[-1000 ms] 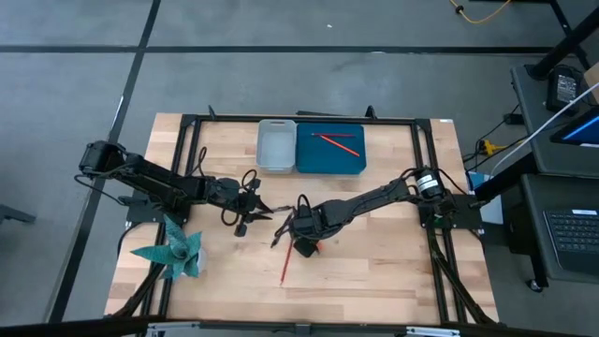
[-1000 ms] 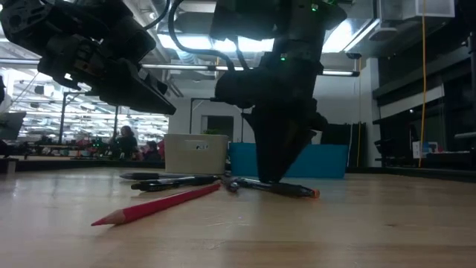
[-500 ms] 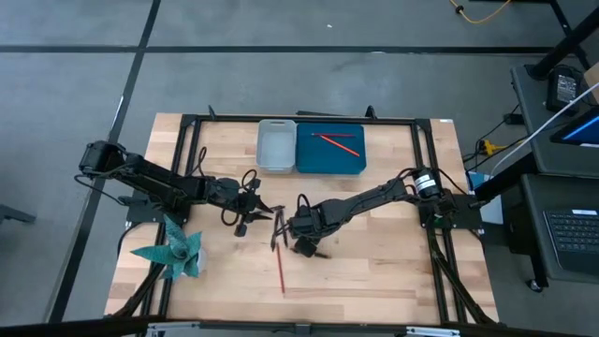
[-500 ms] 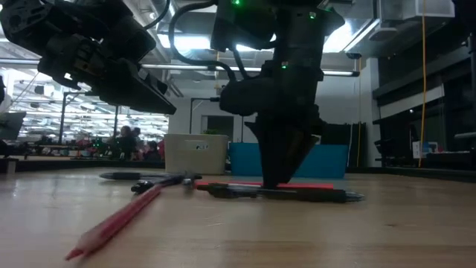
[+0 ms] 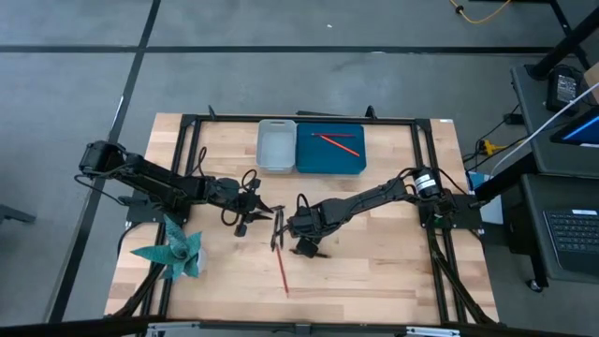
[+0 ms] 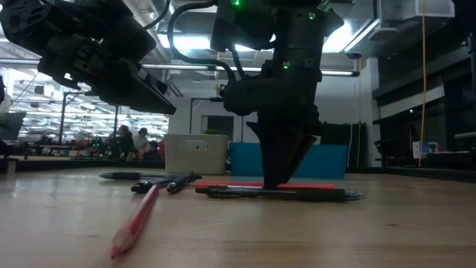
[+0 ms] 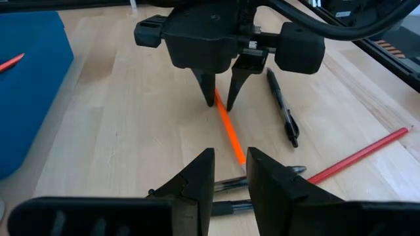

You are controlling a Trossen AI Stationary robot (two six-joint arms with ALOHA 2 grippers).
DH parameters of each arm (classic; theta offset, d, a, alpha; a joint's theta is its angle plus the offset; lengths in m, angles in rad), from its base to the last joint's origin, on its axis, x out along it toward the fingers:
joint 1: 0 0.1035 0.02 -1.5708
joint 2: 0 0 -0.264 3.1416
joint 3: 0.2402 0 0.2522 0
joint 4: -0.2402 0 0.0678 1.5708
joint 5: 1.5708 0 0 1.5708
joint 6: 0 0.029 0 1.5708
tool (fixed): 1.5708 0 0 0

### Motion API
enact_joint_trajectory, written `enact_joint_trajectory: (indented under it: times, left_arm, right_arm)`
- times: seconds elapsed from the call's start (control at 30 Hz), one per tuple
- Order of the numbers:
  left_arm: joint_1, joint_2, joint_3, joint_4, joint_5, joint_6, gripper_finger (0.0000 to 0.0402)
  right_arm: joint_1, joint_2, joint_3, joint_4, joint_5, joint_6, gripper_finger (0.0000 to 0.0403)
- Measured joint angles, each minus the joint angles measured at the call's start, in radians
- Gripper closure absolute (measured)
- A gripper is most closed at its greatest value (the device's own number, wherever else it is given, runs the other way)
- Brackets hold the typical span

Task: Sort pens & pencils
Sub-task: Put the right orange pencil into the blue bin

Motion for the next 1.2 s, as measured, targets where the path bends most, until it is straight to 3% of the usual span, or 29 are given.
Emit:
enact_joint_trajectory:
  times: [0.43,0.93,1.2]
  left_arm:
    - [0.0,0.0,0.0,0.0,0.0,0.0,0.0319]
    - [0.0,0.0,0.0,0.0,0.0,0.0,0.0319]
    - [0.0,0.0,0.0,-0.001,0.0,0.0,0.0319]
  right_arm:
    - [-0.002,0.0,0.0,0.001,-0.006,-0.023,0.0377]
    - [-0.004,-0.001,0.0,0.003,-0.008,-0.023,0.0381]
    - [-0.012,0.008,0.079,-0.068,-0.014,-0.057,0.038]
